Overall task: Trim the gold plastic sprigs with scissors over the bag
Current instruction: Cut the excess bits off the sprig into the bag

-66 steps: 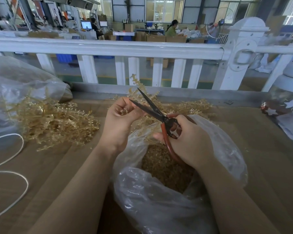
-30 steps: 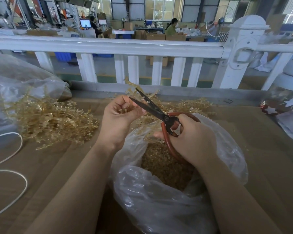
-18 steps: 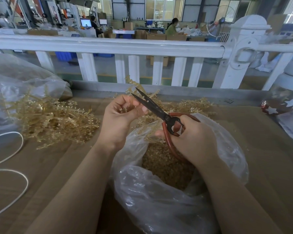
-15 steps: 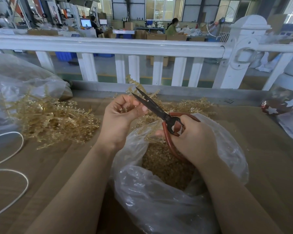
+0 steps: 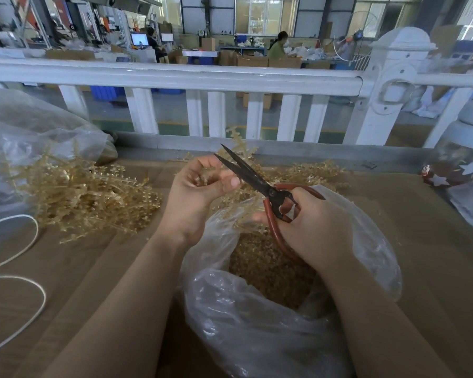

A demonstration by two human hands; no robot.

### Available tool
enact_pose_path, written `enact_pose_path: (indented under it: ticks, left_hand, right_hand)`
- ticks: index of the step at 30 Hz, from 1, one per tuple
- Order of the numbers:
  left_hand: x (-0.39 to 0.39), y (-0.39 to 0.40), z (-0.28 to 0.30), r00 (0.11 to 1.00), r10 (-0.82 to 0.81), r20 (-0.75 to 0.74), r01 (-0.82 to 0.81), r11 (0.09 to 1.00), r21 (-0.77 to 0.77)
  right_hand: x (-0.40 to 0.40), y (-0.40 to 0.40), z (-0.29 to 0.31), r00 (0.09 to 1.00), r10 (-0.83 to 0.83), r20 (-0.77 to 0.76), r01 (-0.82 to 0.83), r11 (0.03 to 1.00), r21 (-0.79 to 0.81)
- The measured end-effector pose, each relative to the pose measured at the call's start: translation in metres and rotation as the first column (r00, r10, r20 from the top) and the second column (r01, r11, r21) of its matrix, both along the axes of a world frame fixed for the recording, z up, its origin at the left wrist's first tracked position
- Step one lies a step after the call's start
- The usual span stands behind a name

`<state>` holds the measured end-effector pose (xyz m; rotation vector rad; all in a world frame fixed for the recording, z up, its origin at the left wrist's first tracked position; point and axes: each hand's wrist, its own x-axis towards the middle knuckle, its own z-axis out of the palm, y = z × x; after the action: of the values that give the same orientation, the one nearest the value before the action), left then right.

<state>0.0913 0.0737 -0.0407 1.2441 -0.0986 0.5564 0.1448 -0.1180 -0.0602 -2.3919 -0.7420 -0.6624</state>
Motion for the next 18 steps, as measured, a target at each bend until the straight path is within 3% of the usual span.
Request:
enact_pose_path:
  ticks: [7, 18]
  left_hand:
    - [-0.0024, 0.0024, -0.0008, 0.995, -0.101, 0.003, 0.101, 0.995, 0.024]
    - [-0.0013, 0.002, -0.0021, 0.999, -0.052, 0.002, 0.051, 0.987, 0.154]
  right_hand:
    - [-0.0025, 0.0002, 0.0039, 1.0, -0.006, -0.018, 0.006, 1.0, 0.01]
    - [-0.0029, -0.0003, 0.0074, 0.999, 0.021, -0.047, -0.022, 1.0, -0.013]
